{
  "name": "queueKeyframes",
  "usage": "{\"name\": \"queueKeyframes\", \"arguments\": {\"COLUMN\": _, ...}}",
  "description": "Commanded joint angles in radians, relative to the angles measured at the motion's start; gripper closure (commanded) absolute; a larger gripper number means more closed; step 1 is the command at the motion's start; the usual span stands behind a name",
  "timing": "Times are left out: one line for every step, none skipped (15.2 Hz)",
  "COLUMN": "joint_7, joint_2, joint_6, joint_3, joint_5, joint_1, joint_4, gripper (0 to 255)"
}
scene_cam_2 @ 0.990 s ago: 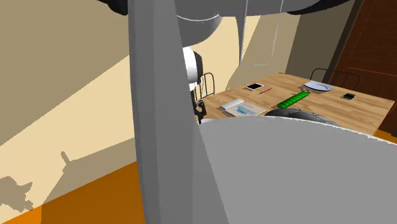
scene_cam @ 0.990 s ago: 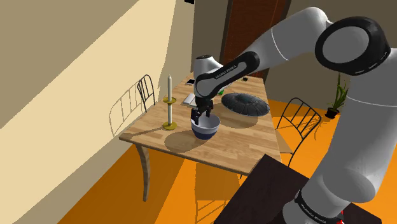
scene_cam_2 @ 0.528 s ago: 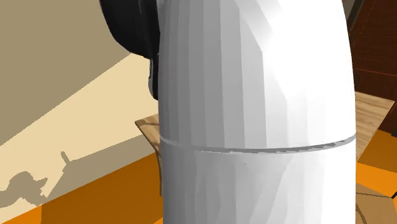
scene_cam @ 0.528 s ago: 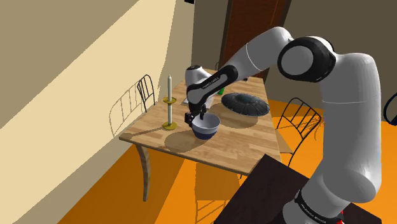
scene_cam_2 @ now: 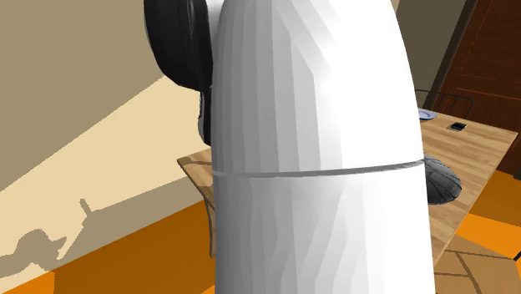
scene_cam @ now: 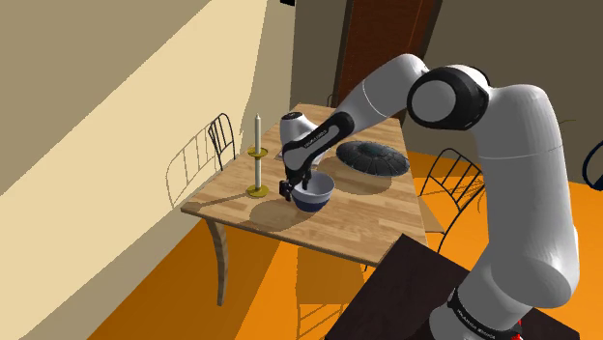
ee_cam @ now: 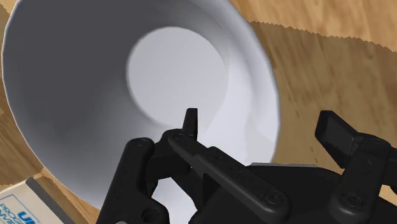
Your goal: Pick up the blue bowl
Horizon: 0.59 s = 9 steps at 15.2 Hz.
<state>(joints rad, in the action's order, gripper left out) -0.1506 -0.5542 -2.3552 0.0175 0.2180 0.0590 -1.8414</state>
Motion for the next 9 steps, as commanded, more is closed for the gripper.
{"name": "queueKeyframes", "arguments": {"joint_7": -0.001, "joint_2": -0.008, "joint_6": -0.007, "joint_3": -0.001, "joint_5": 0.001, "joint_1": 0.0, "joint_4": 0.002, "gripper": 0}}
{"name": "queueKeyframes", "arguments": {"joint_7": -0.001, "joint_2": -0.007, "joint_6": -0.009, "joint_3": -0.001, "joint_5": 0.001, "joint_1": 0.001, "joint_4": -0.002, "gripper": 255}}
{"name": "queueKeyframes", "arguments": {"joint_7": -0.001, "joint_2": -0.007, "joint_6": -0.01, "joint_3": -0.001, "joint_5": 0.001, "joint_1": 0.0, "joint_4": -0.002, "gripper": 255}}
{"name": "queueKeyframes", "arguments": {"joint_7": -0.001, "joint_2": -0.007, "joint_6": -0.009, "joint_3": -0.001, "joint_5": 0.001, "joint_1": 0.0, "joint_4": -0.001, "gripper": 255}}
{"name": "queueKeyframes", "arguments": {"joint_7": -0.001, "joint_2": -0.007, "joint_6": -0.009, "joint_3": -0.001, "joint_5": 0.001, "joint_1": 0.0, "joint_4": -0.001, "gripper": 255}}
{"name": "queueKeyframes", "arguments": {"joint_7": -0.001, "joint_2": -0.007, "joint_6": -0.009, "joint_3": -0.001, "joint_5": 0.001, "joint_1": 0.0, "joint_4": -0.001, "gripper": 255}}
{"name": "queueKeyframes", "arguments": {"joint_7": -0.001, "joint_2": -0.007, "joint_6": -0.009, "joint_3": -0.001, "joint_5": 0.001, "joint_1": 0.0, "joint_4": -0.001, "gripper": 255}}
{"name": "queueKeyframes", "arguments": {"joint_7": -0.001, "joint_2": -0.007, "joint_6": -0.009, "joint_3": -0.001, "joint_5": 0.001, "joint_1": 0.0, "joint_4": -0.001, "gripper": 255}}
{"name": "queueKeyframes", "arguments": {"joint_7": -0.001, "joint_2": -0.007, "joint_6": -0.009, "joint_3": -0.001, "joint_5": 0.001, "joint_1": 0.0, "joint_4": -0.001, "gripper": 255}}
